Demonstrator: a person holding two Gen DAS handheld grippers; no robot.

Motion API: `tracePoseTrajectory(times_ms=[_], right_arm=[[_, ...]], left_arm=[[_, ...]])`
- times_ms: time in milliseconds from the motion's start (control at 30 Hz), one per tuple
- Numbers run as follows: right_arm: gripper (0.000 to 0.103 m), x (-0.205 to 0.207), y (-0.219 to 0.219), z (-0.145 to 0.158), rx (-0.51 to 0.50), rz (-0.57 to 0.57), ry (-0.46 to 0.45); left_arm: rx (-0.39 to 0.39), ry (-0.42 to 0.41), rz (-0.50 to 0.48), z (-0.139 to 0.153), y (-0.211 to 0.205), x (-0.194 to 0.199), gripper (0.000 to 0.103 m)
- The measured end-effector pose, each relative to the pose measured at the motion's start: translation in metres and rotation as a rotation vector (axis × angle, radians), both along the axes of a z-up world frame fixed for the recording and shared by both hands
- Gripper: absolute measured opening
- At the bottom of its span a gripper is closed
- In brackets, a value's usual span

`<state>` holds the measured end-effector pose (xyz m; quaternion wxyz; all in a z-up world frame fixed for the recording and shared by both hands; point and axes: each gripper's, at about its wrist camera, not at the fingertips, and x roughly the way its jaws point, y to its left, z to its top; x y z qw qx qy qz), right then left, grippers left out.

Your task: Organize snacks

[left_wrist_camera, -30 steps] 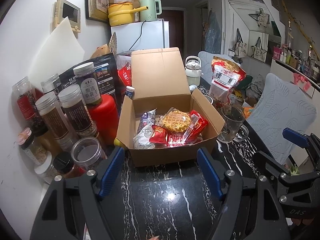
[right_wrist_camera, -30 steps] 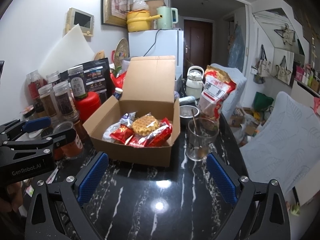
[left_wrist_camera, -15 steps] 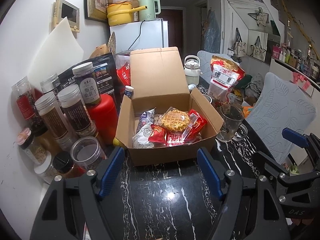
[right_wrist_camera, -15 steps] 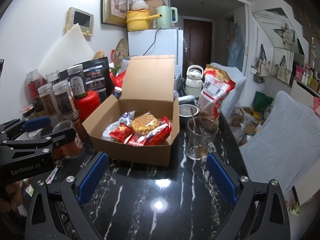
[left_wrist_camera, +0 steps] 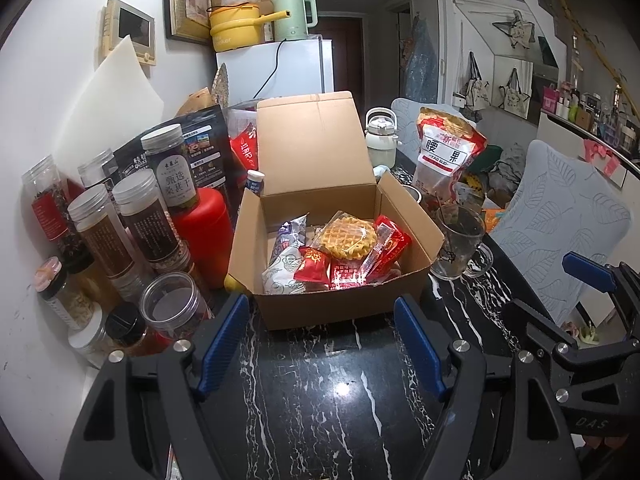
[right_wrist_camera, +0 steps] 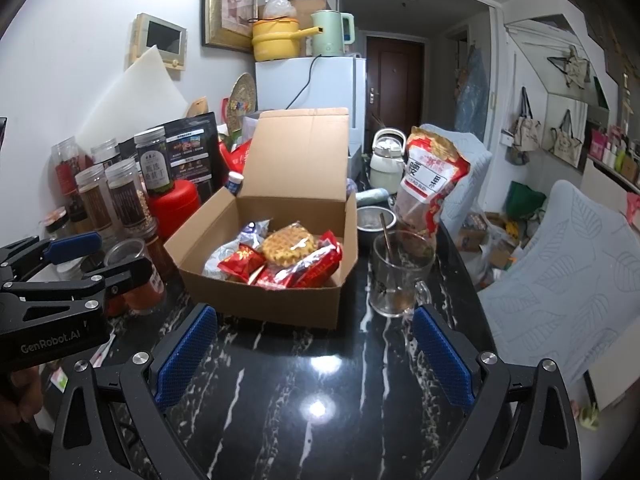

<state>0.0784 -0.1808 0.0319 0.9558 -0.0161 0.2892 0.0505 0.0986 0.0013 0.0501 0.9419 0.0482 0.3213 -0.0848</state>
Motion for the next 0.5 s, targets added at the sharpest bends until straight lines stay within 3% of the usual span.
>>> tracePoseTrajectory(times_ms=[500], right_arm=[[0.1, -0.0031, -0.0048, -0.0014, 0.004, -0.02, 0.007]], left_arm=[[0.015, 0.015, -0.033, -0.0026, -0.0088, -0.0029, 0.075]])
